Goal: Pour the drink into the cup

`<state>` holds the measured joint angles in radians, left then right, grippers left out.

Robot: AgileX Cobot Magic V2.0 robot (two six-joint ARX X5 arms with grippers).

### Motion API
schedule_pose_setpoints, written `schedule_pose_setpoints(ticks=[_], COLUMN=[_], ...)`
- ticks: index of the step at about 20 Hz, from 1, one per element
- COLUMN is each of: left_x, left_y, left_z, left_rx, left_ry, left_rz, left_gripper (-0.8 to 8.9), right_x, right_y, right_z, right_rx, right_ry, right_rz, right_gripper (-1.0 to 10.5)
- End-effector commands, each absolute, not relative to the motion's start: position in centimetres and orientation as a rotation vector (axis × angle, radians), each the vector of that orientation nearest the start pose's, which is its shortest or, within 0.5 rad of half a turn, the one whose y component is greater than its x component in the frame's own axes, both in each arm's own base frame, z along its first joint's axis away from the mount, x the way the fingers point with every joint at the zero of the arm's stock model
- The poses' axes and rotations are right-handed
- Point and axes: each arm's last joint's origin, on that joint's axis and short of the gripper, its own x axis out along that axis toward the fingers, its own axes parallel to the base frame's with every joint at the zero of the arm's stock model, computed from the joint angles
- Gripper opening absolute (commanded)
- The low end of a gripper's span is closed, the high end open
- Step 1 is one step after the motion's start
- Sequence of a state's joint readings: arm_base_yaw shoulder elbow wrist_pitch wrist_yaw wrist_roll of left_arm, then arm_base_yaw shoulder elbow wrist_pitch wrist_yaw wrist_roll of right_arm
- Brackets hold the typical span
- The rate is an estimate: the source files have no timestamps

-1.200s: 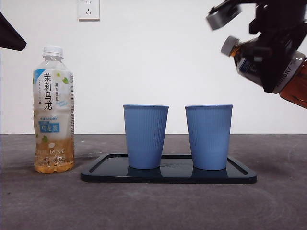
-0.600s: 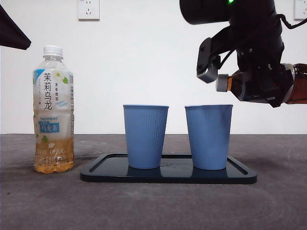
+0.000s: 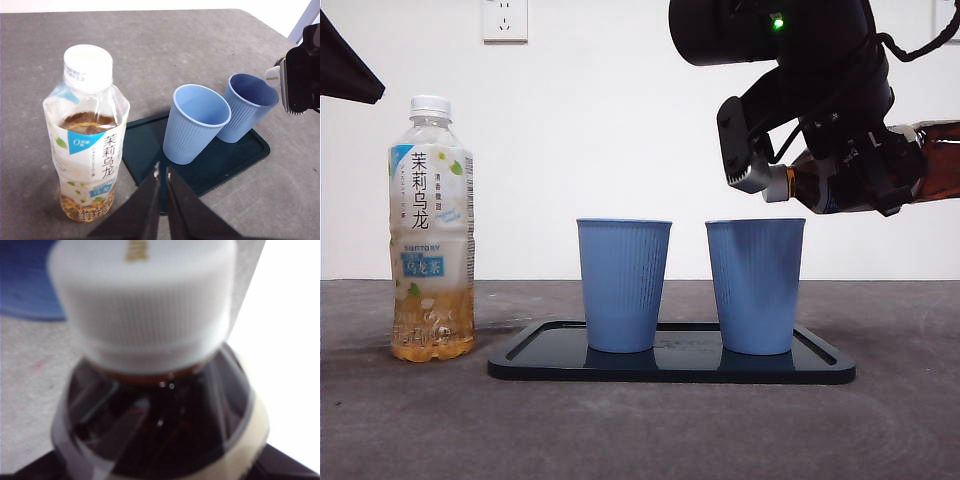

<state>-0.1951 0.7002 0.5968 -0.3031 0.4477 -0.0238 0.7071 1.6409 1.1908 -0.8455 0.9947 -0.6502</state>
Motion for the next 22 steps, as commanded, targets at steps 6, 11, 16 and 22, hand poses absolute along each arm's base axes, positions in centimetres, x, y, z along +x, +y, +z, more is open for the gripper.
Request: schedule_pose_setpoints(ticks=[6, 11, 16, 22], left_x=[15.0, 15.0, 15.0, 14.9], left_y=[-4.3, -4.3, -4.3, -4.3], left_z=[27.5, 27.5, 27.4, 27.3], left_rx=[-0.064, -0.06, -0.062, -0.065], left_ry=[0.398, 0.397, 0.408, 0.427], left_rz=[-0.642, -0.643, -0.642, -0.641], left_gripper=[0.29, 0.29, 0.29, 0.29], right_x=[24.8, 25.4, 25.1, 24.3], right_y=[17.8, 14.1, 9.2, 5.1], right_z=[25.4, 28.7, 31.9, 28.0], right_rx=[-1.151, -0.646, -0.248, 0.038], right_ry=[0.915, 0.894, 0.667, 0.407], right_rz=[-0.007, 0.102, 0.207, 0.271], right_gripper=[2.0, 2.0, 2.0, 2.0])
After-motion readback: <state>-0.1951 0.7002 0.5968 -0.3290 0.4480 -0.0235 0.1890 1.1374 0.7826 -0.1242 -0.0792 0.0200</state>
